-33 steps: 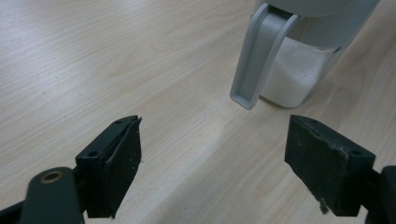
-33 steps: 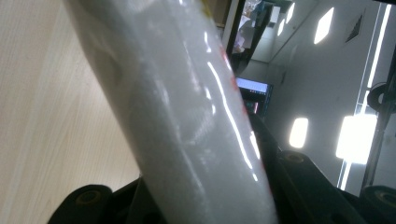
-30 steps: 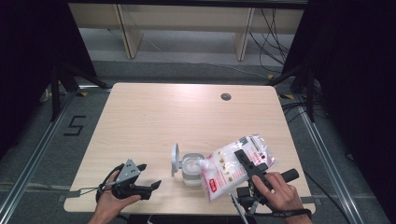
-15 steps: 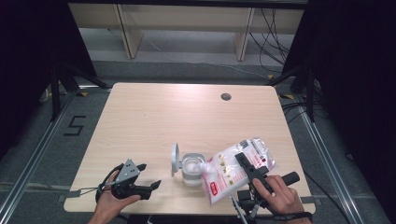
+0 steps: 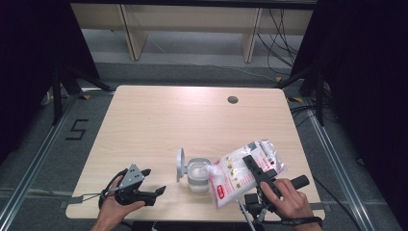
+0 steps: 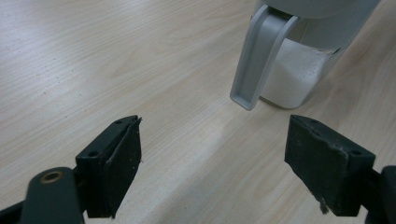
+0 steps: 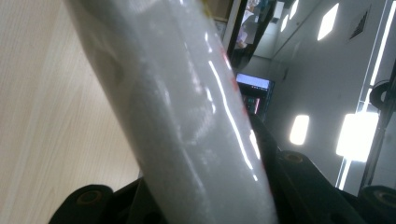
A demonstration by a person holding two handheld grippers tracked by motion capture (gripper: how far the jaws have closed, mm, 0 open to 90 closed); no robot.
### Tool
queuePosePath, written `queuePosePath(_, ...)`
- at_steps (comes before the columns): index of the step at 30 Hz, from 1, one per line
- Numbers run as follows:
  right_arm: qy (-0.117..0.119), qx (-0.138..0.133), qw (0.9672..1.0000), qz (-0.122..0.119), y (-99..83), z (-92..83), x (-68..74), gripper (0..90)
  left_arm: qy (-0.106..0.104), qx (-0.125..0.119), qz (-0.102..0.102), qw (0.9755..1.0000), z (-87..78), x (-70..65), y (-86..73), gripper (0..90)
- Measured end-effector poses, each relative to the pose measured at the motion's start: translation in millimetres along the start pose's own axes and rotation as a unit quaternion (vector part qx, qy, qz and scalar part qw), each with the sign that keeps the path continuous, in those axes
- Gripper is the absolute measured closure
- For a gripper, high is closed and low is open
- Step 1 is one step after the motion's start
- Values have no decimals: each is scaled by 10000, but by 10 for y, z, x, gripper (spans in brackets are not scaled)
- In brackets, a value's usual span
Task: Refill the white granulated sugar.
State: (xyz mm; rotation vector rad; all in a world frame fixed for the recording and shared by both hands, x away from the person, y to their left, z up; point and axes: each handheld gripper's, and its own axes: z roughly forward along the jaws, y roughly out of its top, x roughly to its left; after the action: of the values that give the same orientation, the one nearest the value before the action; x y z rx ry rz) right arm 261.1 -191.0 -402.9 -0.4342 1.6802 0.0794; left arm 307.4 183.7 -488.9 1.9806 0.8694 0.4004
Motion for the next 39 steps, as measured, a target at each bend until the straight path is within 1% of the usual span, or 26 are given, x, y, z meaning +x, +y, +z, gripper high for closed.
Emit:
queuePosePath(1, 29, -9, 9999, -142, -5, -1, -25, 721, 10, 4, 39, 10000, -3, 6, 2, 183)
queuePosePath(2, -34, -20, 10000, -26, -11, -4, -2, 720, 14, 6, 71, 10000, -5, 11, 3, 183)
queuePosePath(3, -3, -10, 9998, -177, -7, -10, -25, 721, 14, 8, 108, 9999, -7, 15, 5, 183)
queuePosePath(4, 46, 62, 10000, -59, -9, -26, -2, 721, 25, 10, 131, 9999, -9, 16, 7, 183)
queuePosePath(6, -40, -54, 9998, -196, 0, -21, -9, 721, 9, 7, 129, 9999, -8, 16, 6, 183)
queuePosePath(7, 21, -24, 9999, -137, 4, -28, 4, 721, 6, 7, 134, 9999, -8, 16, 6, 183)
queuePosePath(8, 108, 49, 9999, -12, 15, -42, 21, 722, 9, 1, -3, 10000, -4, 0, 0, 183)
queuePosePath(9, -22, -96, 9997, -218, 25, -27, -7, 722, 8, 2, 7, 10000, -4, 1, 0, 183)
queuePosePath(10, 69, -29, 9998, -171, 36, -39, -5, 722, 6, 1, 5, 10000, -3, 0, 1, 183)
queuePosePath(11, -9, -136, 9997, -215, 48, -25, -12, 722, 7, 1, 5, 10000, -3, 0, 1, 183)
queuePosePath(13, 45, -86, 9999, -88, 63, -31, -14, 723, 26, 17, 26, 10000, -2, 3, 0, 183)
queuePosePath(17, -60, -188, 9996, -209, 55, 6, -43, 725, 45, 60, 91, 9999, -3, 10, 1, 184)
queuePosePath(20, -11, -112, 9999, 4, 44, 11, -23, 727, 10, -4, 16, 10000, 4, -2, 0, 184)
queuePosePath(21, -58, -185, 9996, -201, 32, 20, -46, 728, 25, 7, 32, 10000, 3, 1, 0, 184)
queuePosePath(23, 47, -44, 10000, 45, 22, 4, -8, 730, 1, -30, -4, 10000, 6, -7, 0, 184)
queuePosePath(24, -75, -187, 9996, -193, 15, 21, -38, 731, 3, -19, 7, 10000, 4, -5, 0, 184)
queuePosePath(25, 7, -123, 9998, -140, 6, 15, -27, 732, -1, -40, -18, 10000, 7, -8, 0, 184)
queuePosePath(26, 61, -4, 10000, 38, 0, -2, 2, 732, 46, 65, 97, 9999, -5, 12, 2, 184)
queuePosePath(28, -27, -133, 9999, -7, -10, 10, 1, 734, 21, 15, 19, 10000, 0, 1, 0, 184)
queuePosePath(30, 12, -143, 9999, -91, -8, 2, -12, 736, 19, 12, 21, 10000, -1, 1, 0, 184)
queuePosePath(31, 46, -85, 9999, -28, -6, -5, -2, 736, 20, 13, 21, 10000, -1, 1, 0, 184)
queuePosePath(34, -39, -208, 9995, -214, 4, 4, -21, 737, 21, 16, 24, 10000, -2, 2, 1, 184)
queuePosePath(35, -1, -160, 9999, -56, 7, -1, 3, 737, 23, 15, 23, 10000, -3, 2, 1, 184)
queuePosePath(37, -28, -240, 9995, -214, 26, -1, -35, 738, 23, 15, 22, 10000, -2, 2, 0, 184)
queuePosePath(38, 0, -170, 9998, 135, 34, -8, 12, 738, 21, 16, 19, 10000, -1, 3, 0, 184)
queuePosePath(39, 15, -99, 9997, 221, 36, -20, 20, 739, -7, 12, 3, 10000, 0, 0, 0, 184)
